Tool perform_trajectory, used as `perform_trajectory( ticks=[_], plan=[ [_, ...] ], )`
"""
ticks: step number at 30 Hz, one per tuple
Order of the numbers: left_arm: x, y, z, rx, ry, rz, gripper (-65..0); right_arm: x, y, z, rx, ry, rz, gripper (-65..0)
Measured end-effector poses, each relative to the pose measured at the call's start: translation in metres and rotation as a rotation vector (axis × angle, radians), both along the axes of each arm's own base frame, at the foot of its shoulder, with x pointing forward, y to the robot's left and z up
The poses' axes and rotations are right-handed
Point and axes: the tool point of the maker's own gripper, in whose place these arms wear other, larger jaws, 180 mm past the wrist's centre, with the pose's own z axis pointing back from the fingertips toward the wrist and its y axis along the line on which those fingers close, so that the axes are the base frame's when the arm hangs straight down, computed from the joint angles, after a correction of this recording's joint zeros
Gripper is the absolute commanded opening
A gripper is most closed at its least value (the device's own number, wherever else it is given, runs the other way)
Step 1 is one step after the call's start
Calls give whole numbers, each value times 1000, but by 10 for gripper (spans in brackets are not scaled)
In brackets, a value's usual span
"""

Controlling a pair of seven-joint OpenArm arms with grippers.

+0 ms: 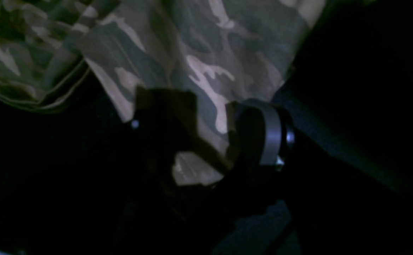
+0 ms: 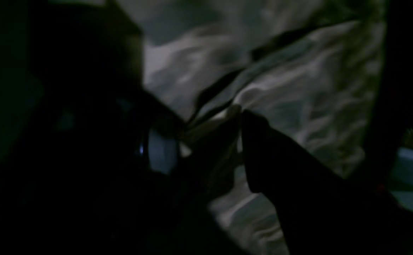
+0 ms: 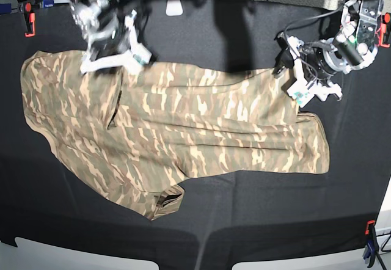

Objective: Layout the t-shirt on the table in an organized manner, then fold the t-shirt properly
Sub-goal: 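Hold the hem with the right gripper and reposition the left gripper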

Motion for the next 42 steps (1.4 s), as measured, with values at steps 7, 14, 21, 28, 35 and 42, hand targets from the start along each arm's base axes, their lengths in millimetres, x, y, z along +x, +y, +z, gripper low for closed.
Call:
perform_trajectory(
  ticks=[7,14,21,28,35,42],
  plan=[
    [0,0,0,0,0,0,-320,7,-20,9,-99,-80,-48,-460],
    [0,0,0,0,0,0,-320,5,-24,9,-113,-69,-63,-460],
    [0,0,0,0,0,0,-320,2,-14,29,-120,-108,-38,-460],
    [6,7,1,1,-9,74,-319,8,-3,44,-84,-149,-23,-494],
    [6,7,1,-1,-9,74,-319,7,-3,44,-84,-148,-24,-538],
    [21,8,10,3,-45,70,-319,6,-2,42,-68,-136,-32,-650]
  ],
)
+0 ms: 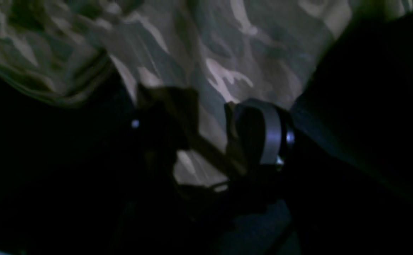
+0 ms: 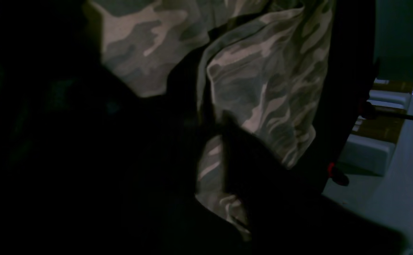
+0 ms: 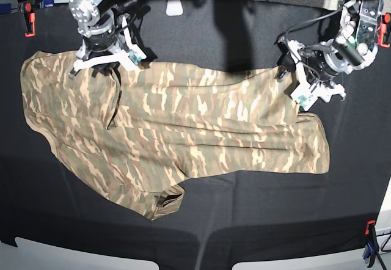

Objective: Layout the t-shirt on the table in an organized manner, then fold the t-shirt properly
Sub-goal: 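Hold the hem with the right gripper and reposition the left gripper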

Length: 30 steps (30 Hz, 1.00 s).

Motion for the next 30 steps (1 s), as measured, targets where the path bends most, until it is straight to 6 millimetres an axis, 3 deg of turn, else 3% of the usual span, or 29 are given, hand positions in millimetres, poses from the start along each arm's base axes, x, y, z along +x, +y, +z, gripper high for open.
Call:
perform_trajectory(
  ticks=[3,7,11,13,19,25,30],
  plan=[
    [30,2,22,5,-74,6,-319,0,0,0,-1,0,0,-650],
    [45,10,32,54,-52,23,-319,-2,-3,-1,-11,9,-13,-650],
    [66,8,49,-18,-59,90,-320,-2,-3,-1,-11,9,-13,-650],
    [69,15,41,-22,40,150,-320,-2,-3,-1,-12,9,-13,-650],
    [77,4,15,-238,236,188,-319,-2,-3,-1,-11,8,-12,-650],
    [69,28,-33,-254,405,319,-320,-2,-3,-1,-10,9,-13,-650],
    [71,17,-29,-349,427,312,-361,-2,-3,-1,-11,9,-13,-650]
  ],
)
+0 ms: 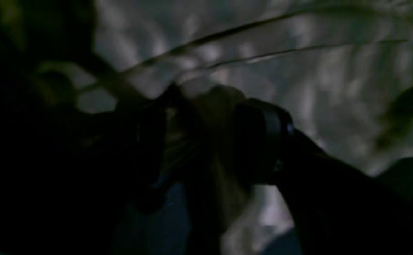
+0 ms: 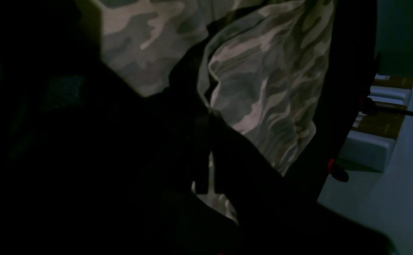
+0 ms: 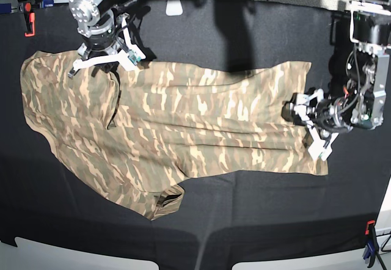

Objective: Layout the t-shirt on the table in an organized manner, then fold the t-shirt properly
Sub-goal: 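Hold the hem with the right gripper and reposition the left gripper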

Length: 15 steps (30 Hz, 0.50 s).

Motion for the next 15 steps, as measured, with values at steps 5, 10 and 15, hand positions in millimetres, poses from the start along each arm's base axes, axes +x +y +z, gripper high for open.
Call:
perform_trajectory(
  ticks=[5,10,15],
  plan=[
    [0,-14,11,-61,-43,-70,-479,0,0,0,1,1,0,-650],
    [-1,-14,11,-59,-43,-71,-650,0,0,0,1,1,0,-650],
    [-10,-19,9,-61,-29,-145,-650,-6,-6,4,-70,-21,16,-650]
  ],
)
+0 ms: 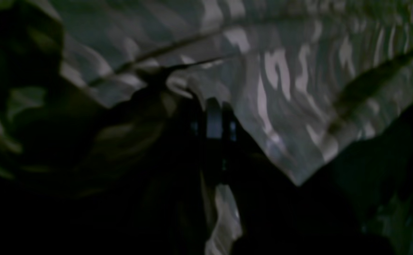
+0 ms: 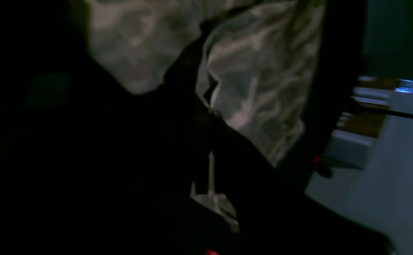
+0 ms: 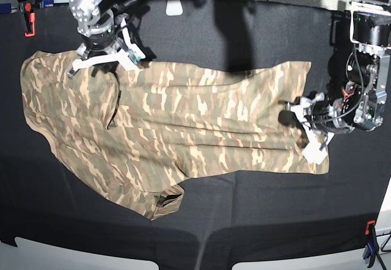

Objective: Layout the t-shirt on the table in an organized manner, then fold the t-shirt properly
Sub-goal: 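Hold the hem with the right gripper and reposition the left gripper, then lift the shirt with both grippers and flick it flat across the table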

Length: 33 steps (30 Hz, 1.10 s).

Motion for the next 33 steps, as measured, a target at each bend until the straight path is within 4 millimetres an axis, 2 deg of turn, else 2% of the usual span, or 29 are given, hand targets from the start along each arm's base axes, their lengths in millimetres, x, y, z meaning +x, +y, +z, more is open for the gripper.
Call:
perform_trajectory(
  ticks=[4,8,12,18,22,28,30,33],
  plan=[
    [-18,-13,6,-53,27,-101,-650,-23,7,3,-3,20,26,-650],
    [-32,-33,29,-80,-51,-170,-650,-51,17,8,33,64,26,-650],
    [-64,-49,45,-52,-114,-260,-650,-77,10,16,-32,95,19,-650],
    [-108,-36,49,120,-153,-308,-650,-139,-18,19,-183,218,2,-650],
    [-138,-24,49,226,-139,-323,-650,-168,-51,40,-349,228,6,-650],
    [-187,-26,56,287,-122,-347,-650,-209,-54,52,-418,306,117,-650],
    [-199,-28,59,305,-125,-364,-650,-212,-54,53,-422,311,115,-650],
    [-218,-29,58,306,-97,-377,-650,-204,-53,56,-429,274,126,-650]
  ],
)
